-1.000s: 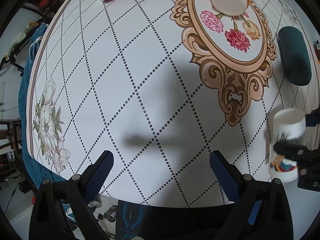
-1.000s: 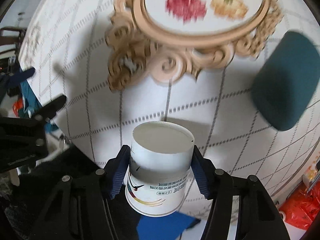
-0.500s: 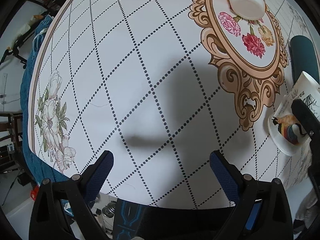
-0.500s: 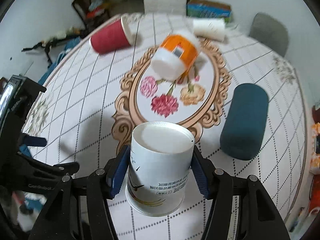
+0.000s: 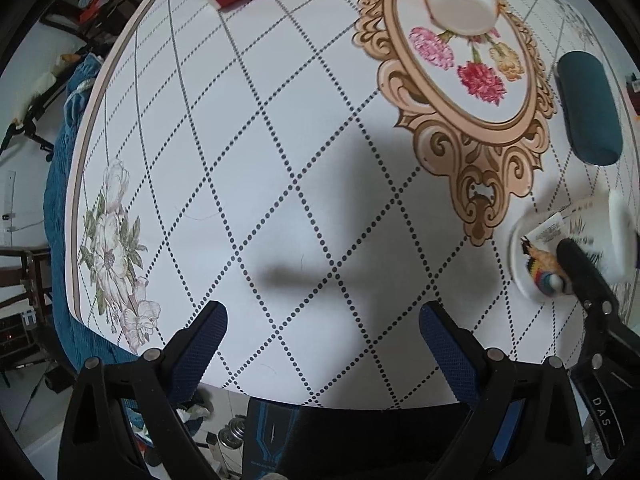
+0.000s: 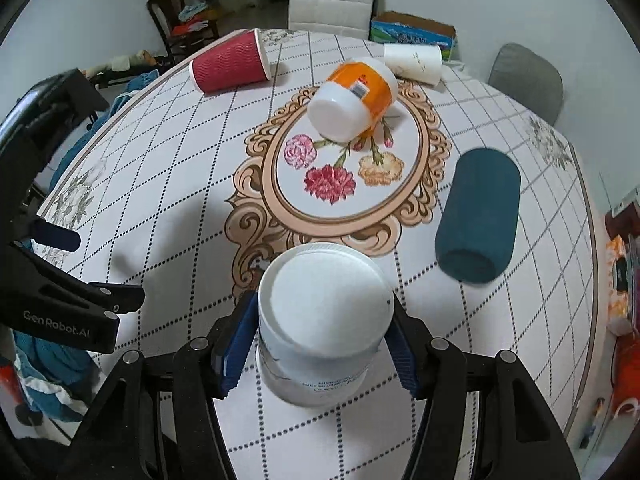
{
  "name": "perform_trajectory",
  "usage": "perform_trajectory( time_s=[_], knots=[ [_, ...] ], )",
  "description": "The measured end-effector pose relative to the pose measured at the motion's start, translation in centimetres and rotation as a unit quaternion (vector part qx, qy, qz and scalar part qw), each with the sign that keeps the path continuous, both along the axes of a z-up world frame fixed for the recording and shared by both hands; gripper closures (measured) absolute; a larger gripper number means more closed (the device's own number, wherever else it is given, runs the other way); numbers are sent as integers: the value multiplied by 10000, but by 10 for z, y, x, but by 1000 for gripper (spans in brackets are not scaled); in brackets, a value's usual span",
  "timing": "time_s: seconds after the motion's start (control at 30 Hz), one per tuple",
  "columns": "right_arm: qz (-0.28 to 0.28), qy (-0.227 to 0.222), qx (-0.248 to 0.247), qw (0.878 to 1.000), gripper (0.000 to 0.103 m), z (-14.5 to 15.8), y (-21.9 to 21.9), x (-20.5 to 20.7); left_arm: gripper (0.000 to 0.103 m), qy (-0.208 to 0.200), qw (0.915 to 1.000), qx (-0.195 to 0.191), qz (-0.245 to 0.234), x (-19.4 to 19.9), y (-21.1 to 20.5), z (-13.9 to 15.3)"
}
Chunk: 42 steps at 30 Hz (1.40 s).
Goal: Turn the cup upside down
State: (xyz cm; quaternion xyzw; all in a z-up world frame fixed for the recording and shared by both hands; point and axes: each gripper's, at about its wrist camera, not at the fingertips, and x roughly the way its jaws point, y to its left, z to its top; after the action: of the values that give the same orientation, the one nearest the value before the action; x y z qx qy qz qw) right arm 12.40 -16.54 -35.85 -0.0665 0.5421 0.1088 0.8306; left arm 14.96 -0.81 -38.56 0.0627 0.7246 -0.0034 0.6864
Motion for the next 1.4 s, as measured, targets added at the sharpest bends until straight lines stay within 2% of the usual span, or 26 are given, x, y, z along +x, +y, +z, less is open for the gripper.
perform_trajectory(
  time_s=[0.07, 0.13, 0.3, 0.43, 0.47, 0.53, 0.67, 1.03, 1.4],
  knots=[
    [-168, 93, 49, 9998, 33, 3, -3, -1, 5, -131, 9999, -19, -56, -1, -3, 9],
    [-354, 133, 179, 9991, 21, 11, -7, -6, 5, -248, 9996, -50, -102, -3, -4, 20],
    [-1064, 297, 195, 9937, 8, 41, -25, -26, 5, -689, 9973, -120, -241, -14, -8, 59],
    [-1547, 205, -108, 9877, 7, 70, -40, -50, 5, -1220, 9921, -173, -229, -27, -9, 104],
    [-1626, 149, -172, 9864, 6, 78, -42, -54, 5, -1296, 9912, -190, -211, -25, -5, 107],
    [-1781, 2, -342, 9834, 5, 96, -47, -64, 1, -1535, 9877, -239, -163, -32, -8, 130],
    [-1968, -274, -420, 9792, 4, 129, -57, -79, 1, -1923, 9808, -306, -107, -41, -6, 160],
    [-1740, -1071, -320, 9784, 4, 225, -60, -139, 1, -2641, 9633, -465, 104, -96, -14, 233],
    [-1599, -1599, -98, 9740, 4, 315, -60, -237, 1, -3280, 9432, -536, -5, -185, -18, 313]
  ],
)
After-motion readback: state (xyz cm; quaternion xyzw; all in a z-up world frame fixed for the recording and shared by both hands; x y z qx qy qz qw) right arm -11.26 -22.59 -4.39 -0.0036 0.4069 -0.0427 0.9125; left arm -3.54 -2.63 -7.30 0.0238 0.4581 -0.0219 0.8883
